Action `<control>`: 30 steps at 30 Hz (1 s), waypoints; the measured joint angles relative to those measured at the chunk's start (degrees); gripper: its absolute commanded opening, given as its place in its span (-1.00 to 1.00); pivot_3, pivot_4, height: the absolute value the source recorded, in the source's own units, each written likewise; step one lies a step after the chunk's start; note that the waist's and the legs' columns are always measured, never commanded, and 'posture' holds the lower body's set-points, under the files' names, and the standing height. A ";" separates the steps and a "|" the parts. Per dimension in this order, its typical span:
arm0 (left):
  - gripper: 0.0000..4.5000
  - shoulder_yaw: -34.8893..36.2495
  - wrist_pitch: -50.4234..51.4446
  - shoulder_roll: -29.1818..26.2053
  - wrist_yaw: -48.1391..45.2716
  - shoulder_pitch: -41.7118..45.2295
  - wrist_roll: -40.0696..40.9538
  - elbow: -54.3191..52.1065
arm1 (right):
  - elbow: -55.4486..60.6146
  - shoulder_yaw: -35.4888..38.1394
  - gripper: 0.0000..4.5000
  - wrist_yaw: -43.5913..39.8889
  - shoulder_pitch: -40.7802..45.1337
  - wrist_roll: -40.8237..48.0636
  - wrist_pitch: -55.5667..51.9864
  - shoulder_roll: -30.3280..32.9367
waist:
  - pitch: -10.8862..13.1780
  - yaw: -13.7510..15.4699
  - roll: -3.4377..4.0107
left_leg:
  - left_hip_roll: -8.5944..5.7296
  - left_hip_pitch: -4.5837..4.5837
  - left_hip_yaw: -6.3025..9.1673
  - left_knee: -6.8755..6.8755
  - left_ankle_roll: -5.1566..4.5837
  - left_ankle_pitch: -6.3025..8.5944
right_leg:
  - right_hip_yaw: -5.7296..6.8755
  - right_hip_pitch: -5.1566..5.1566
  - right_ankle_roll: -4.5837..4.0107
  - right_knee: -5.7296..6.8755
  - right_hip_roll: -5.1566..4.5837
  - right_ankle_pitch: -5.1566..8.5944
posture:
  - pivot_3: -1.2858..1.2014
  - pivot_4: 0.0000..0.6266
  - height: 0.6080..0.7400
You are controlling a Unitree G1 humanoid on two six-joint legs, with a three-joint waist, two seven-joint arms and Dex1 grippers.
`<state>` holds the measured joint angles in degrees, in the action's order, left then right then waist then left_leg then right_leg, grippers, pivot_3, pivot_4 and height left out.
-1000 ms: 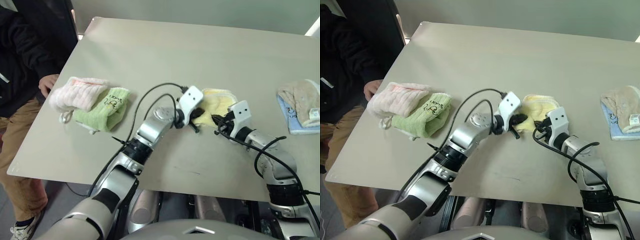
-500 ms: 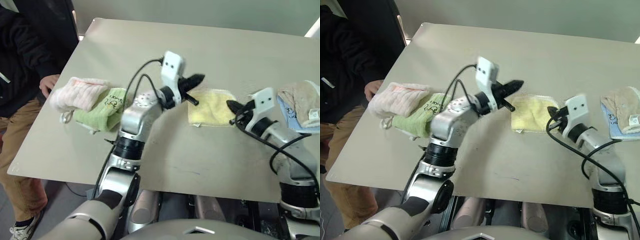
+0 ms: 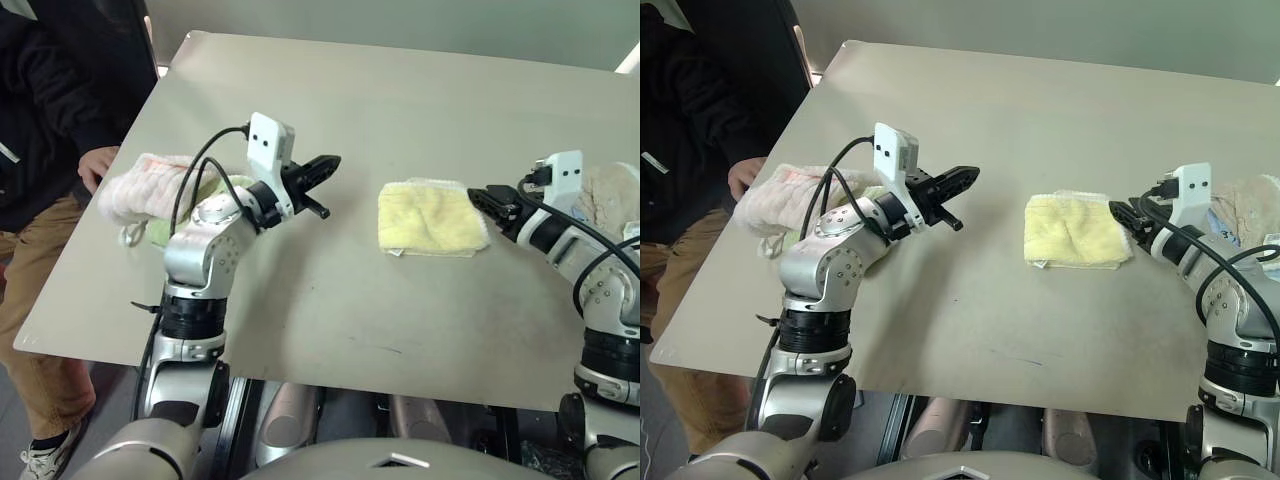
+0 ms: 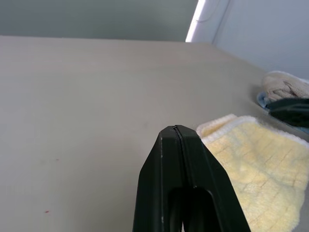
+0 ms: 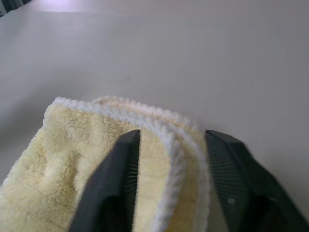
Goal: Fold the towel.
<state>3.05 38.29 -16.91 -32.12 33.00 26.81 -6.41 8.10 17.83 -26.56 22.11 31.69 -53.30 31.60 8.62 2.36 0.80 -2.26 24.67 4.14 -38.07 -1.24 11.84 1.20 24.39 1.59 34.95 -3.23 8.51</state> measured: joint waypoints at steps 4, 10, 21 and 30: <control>-1.00 0.78 1.05 -1.28 0.20 -2.48 0.97 -2.83 | -3.64 1.94 0.99 -0.04 1.46 2.45 -3.35 0.16 | 0.00 -0.14 0.00 | 0.02 -0.01 0.00 0.00 0.03 0.02 | 0.00 0.05 -0.17 0.03 0.00 0.03 | 0.03 -0.52 0.98; -1.00 1.05 1.92 -2.01 1.31 -4.28 1.94 -4.62 | -7.69 3.85 0.99 -0.42 3.56 6.94 -10.46 0.18 | 0.00 -0.19 0.00 | 0.03 -0.01 0.01 0.01 0.11 -0.06 | 0.01 0.10 -0.32 0.10 0.00 -0.06 | 0.03 -0.52 0.98; -1.00 -0.09 1.93 -1.06 2.50 -4.24 2.80 -4.82 | -9.93 -0.93 0.99 -1.48 3.49 7.26 -13.18 -0.73 | 0.00 -0.46 0.00 | 0.06 -0.07 0.01 0.02 0.12 -0.06 | 0.03 0.14 -0.53 0.11 0.01 -0.31 | 0.03 -0.52 0.98; -1.00 -1.79 1.93 -0.94 2.50 -4.00 2.75 -4.81 | -7.48 0.67 -0.04 0.98 3.46 10.30 -16.81 -6.92 | 0.00 -1.01 0.00 | 0.08 -0.11 0.02 0.07 0.00 -0.07 | 0.06 0.18 -0.64 0.12 0.03 -0.40 | 0.03 -0.52 0.98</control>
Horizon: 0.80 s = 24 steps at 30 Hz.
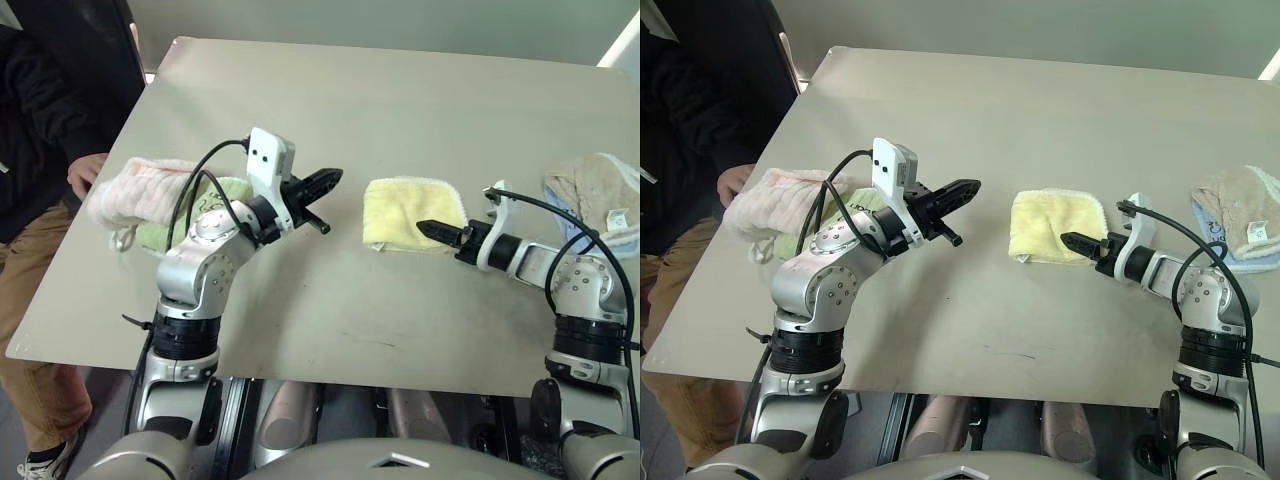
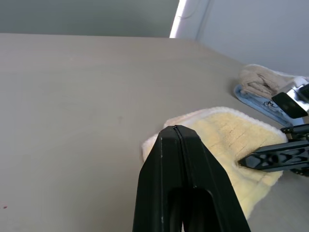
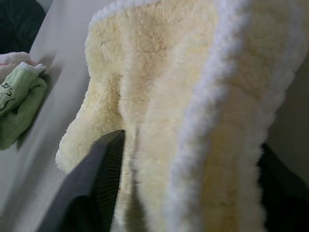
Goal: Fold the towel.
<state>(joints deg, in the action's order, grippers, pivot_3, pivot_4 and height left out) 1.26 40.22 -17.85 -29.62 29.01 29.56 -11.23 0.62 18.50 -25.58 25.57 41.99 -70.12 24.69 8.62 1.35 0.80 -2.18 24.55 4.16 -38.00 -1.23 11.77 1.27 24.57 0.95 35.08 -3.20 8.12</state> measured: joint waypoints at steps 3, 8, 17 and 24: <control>-1.00 0.00 0.00 -0.03 0.00 0.00 -0.02 0.00 | 0.63 1.58 -0.54 0.90 0.00 0.79 -0.57 -0.08 | 0.00 0.02 0.00 | -0.01 0.04 0.00 -0.01 0.00 0.00 | 0.00 0.00 0.00 -0.01 0.00 -0.01 | 0.03 -0.52 0.98; -1.00 -0.10 -0.01 0.00 -0.02 0.00 -0.06 0.00 | 1.19 5.18 -0.99 3.10 0.08 2.80 -1.20 -0.72 | 0.00 0.03 0.00 | -0.01 0.07 0.01 0.00 0.00 0.01 | 0.00 0.02 -0.01 -0.01 -0.01 -0.01 | 0.03 -0.52 0.98; -1.00 -1.91 -0.45 0.02 -0.34 -0.03 -0.81 0.10 | 2.71 22.62 -0.99 16.73 11.20 5.45 3.69 3.50 | 0.01 0.57 0.02 | -0.03 0.40 0.03 -0.02 -0.17 -0.01 | 0.00 0.29 -0.01 -0.01 -0.03 -0.12 | 0.03 -0.52 0.98; -1.00 -3.38 -1.31 1.04 -1.32 0.40 -1.97 1.33 | -2.55 31.99 -0.99 28.38 11.57 0.57 9.16 10.35 | 0.01 0.89 0.02 | -0.01 0.37 0.03 -0.01 -0.20 0.09 | 0.01 0.29 0.02 -0.01 -0.04 -0.13 | 0.03 -0.52 0.98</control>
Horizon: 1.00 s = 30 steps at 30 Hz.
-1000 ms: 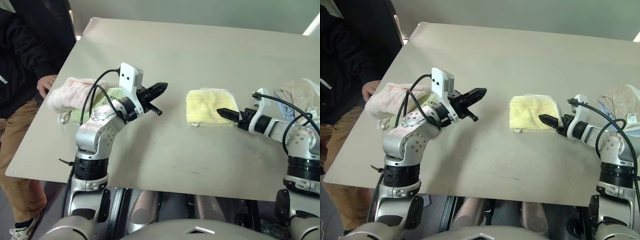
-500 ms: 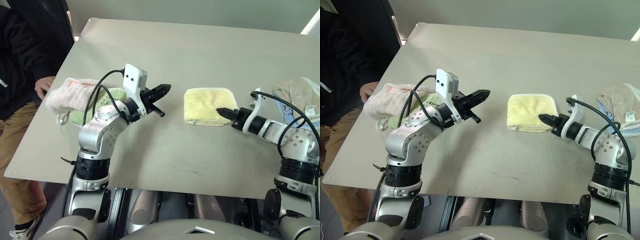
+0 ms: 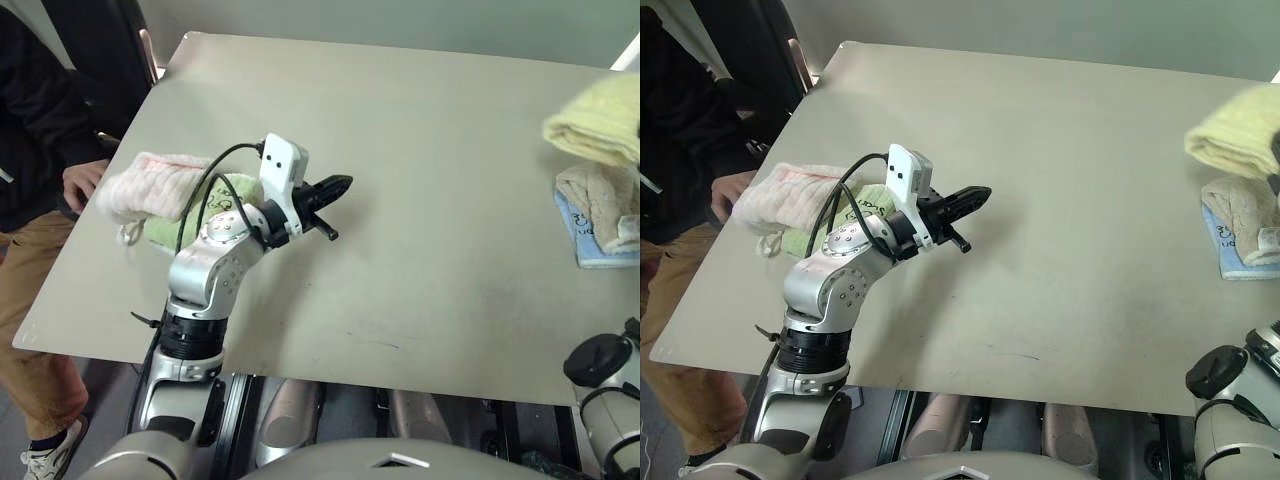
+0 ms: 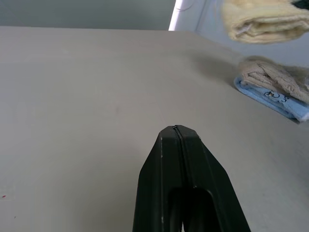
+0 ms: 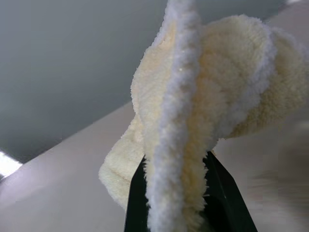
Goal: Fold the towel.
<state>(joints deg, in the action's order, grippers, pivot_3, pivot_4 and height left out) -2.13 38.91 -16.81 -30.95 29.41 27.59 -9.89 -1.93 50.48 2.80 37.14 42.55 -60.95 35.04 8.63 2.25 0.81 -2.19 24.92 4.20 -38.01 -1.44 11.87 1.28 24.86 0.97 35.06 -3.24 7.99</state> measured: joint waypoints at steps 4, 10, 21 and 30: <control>-1.00 -1.19 -0.24 0.61 -0.31 0.71 -0.38 0.92 | -2.91 0.86 -0.99 6.26 -3.73 -3.88 0.78 -0.74 | -0.02 -0.15 0.07 | 0.00 -0.01 -0.03 -0.01 -0.07 -0.05 | -0.01 0.03 0.07 0.00 -0.01 -0.13 | 0.03 -0.52 0.98; -1.00 -2.08 -0.30 0.62 -0.91 0.70 -0.69 0.98 | -4.22 0.93 -0.73 8.36 -5.95 -5.02 1.68 -1.93 | -0.05 -0.49 0.16 | 0.00 0.02 -0.06 -0.01 -0.32 -0.18 | -0.03 -0.01 0.24 -0.03 0.00 -0.12 | 0.03 -0.52 0.98; -1.00 -2.78 -0.27 0.45 -1.09 0.23 -0.58 0.73 | 1.89 0.48 0.96 8.24 -7.68 -4.52 2.25 -2.50 | -0.04 -0.45 0.17 | -0.03 0.07 -0.06 -0.02 -0.40 -0.15 | -0.05 -0.01 0.31 -0.07 -0.02 -0.08 | 0.03 -0.52 0.98; -1.00 -3.86 -0.25 0.48 -2.78 0.32 -0.56 1.01 | 13.20 0.15 0.98 8.31 -12.79 -4.34 2.47 -2.79 | -0.04 -0.38 0.17 | -0.04 0.09 -0.06 -0.03 -0.40 -0.14 | -0.05 -0.02 0.47 -0.08 -0.02 0.02 | 0.03 -0.52 0.98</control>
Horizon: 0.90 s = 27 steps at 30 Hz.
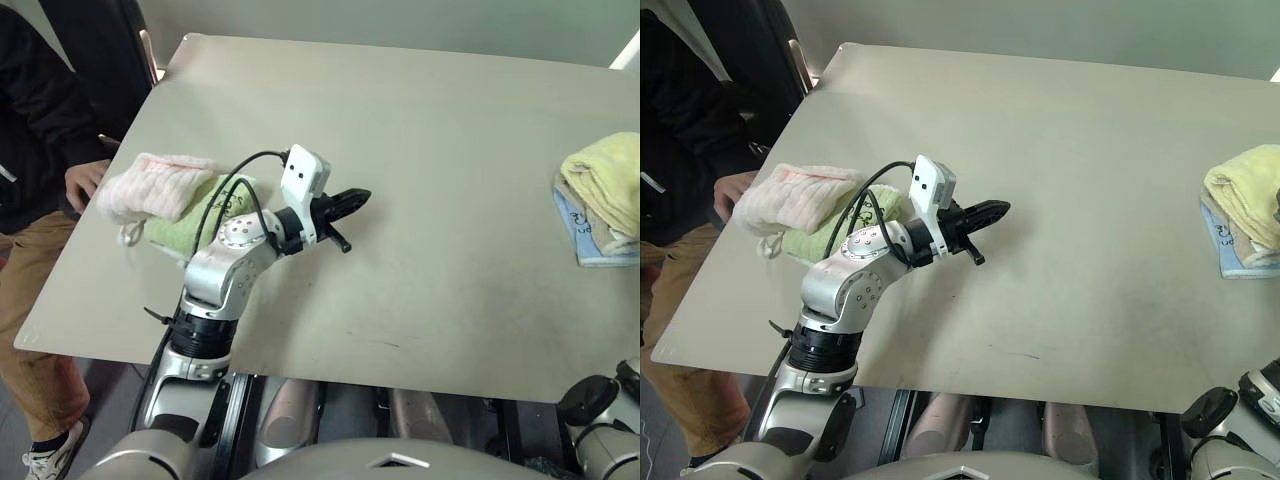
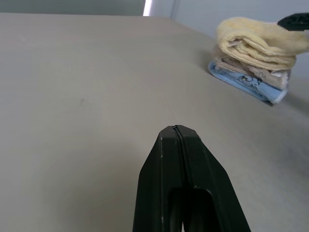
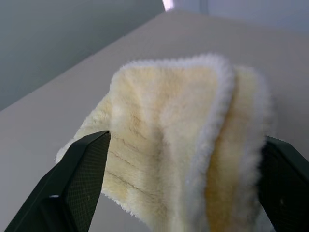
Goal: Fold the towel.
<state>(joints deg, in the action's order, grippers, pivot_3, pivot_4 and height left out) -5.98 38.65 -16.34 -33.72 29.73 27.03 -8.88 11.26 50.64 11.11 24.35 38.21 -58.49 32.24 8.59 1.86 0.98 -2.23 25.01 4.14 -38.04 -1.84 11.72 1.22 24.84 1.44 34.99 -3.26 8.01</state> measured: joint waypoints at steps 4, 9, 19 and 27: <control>-1.00 -0.28 -1.21 -0.32 -0.97 0.37 -1.09 1.42 | 5.79 -8.58 0.98 -3.25 -8.28 -8.08 6.84 5.24 | 0.00 0.07 0.03 | 0.01 -0.01 0.01 -0.01 0.05 0.03 | 0.00 0.00 -0.02 0.00 0.00 0.00 | 0.03 -0.52 0.98; -1.00 0.35 -5.76 0.56 1.51 0.37 -4.84 4.69 | 12.54 -25.73 0.98 -15.56 -17.50 -16.97 21.71 9.28 | -0.01 -0.56 0.02 | 0.02 -0.08 -0.02 -0.02 0.54 0.27 | 0.01 -0.03 0.43 -0.01 0.03 0.21 | 0.03 -0.52 0.98; -1.00 3.44 -14.33 -5.42 3.66 -8.80 -11.97 5.49 | 15.42 -47.62 0.98 -30.52 -16.58 -17.32 29.77 0.99 | -0.01 -0.49 0.02 | -0.02 0.06 0.00 -0.10 0.28 -0.13 | -0.06 -0.03 0.63 -0.06 0.06 0.33 | 0.03 -0.52 0.98; -1.00 7.73 -15.65 -8.74 2.04 -15.07 -11.00 1.67 | 4.25 -54.07 0.98 -34.11 -10.24 -19.47 30.49 -4.98 | -0.03 -0.22 -0.04 | -0.01 0.02 0.04 -0.09 0.77 0.31 | -0.05 -0.03 -0.13 -0.03 0.06 -0.13 | 0.03 -0.52 0.98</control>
<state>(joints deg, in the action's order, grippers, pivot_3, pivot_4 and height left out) 1.74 23.00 -25.07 -31.68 14.66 16.03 -7.21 15.51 -3.43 -23.00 14.11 18.74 -27.99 27.26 8.56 1.65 0.94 -2.24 25.03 4.18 -38.13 -1.07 12.03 1.17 24.81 1.31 34.96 -3.20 7.88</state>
